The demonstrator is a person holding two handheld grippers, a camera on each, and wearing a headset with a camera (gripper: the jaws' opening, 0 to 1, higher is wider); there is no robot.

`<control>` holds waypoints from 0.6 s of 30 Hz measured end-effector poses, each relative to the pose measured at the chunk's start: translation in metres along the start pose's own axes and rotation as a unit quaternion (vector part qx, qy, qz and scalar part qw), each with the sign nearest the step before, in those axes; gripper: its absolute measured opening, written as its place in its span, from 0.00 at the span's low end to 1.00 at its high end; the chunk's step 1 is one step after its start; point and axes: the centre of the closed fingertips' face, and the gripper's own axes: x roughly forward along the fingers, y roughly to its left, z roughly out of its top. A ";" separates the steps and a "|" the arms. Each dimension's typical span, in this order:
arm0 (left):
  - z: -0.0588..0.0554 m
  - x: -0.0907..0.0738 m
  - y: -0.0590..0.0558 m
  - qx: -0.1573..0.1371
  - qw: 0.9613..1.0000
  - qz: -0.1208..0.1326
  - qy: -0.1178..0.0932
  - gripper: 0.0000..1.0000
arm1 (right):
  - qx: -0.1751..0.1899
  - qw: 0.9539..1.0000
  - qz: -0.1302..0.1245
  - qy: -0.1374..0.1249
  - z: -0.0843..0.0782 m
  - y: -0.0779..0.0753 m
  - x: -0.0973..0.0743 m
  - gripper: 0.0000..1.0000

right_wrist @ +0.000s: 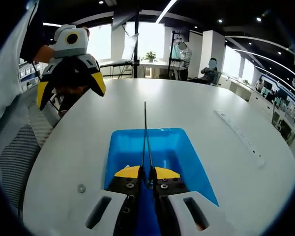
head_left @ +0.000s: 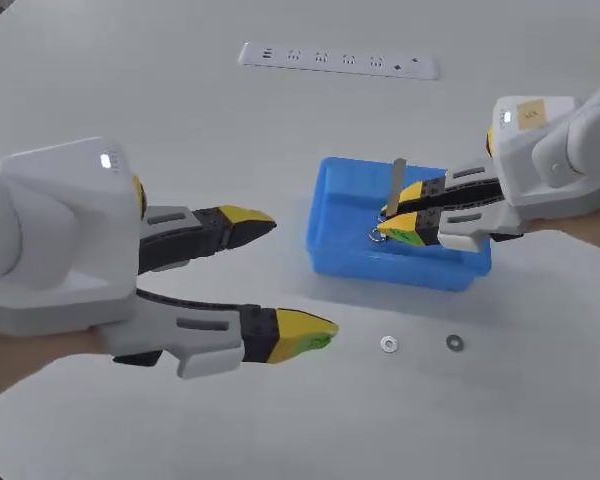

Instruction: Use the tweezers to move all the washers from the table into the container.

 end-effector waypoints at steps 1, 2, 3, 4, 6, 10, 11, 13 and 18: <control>0.000 0.001 0.000 0.001 1.000 0.000 0.001 0.68 | 0.001 1.000 0.000 0.001 -0.001 0.000 0.000 0.10; 0.000 0.002 -0.001 0.002 1.000 -0.002 0.002 0.68 | 0.002 1.000 0.000 0.000 -0.002 0.000 0.001 0.10; -0.001 0.002 -0.002 0.005 1.000 -0.003 0.004 0.68 | 0.008 1.000 0.002 -0.008 -0.002 0.001 0.001 0.10; -0.001 0.002 -0.001 0.009 1.000 -0.003 0.007 0.68 | 0.009 1.000 0.002 -0.009 -0.002 0.001 0.001 0.10; -0.003 0.001 0.000 0.010 1.000 0.001 0.009 0.68 | 0.011 1.000 0.004 -0.008 -0.004 0.002 0.002 0.10; -0.006 -0.001 0.005 0.007 1.000 0.008 0.016 0.68 | 0.013 1.000 0.003 -0.013 -0.004 0.002 0.002 0.10; -0.006 -0.001 0.005 0.007 1.000 0.008 0.017 0.68 | 0.014 1.000 0.003 -0.014 -0.004 0.002 0.002 0.10; -0.005 0.000 0.006 0.011 1.000 0.008 0.018 0.67 | 0.014 1.000 0.003 -0.015 -0.004 0.002 0.002 0.10; 0.005 0.009 0.010 0.019 1.000 0.011 0.009 0.68 | 0.016 1.000 0.000 -0.018 -0.004 0.001 0.002 0.10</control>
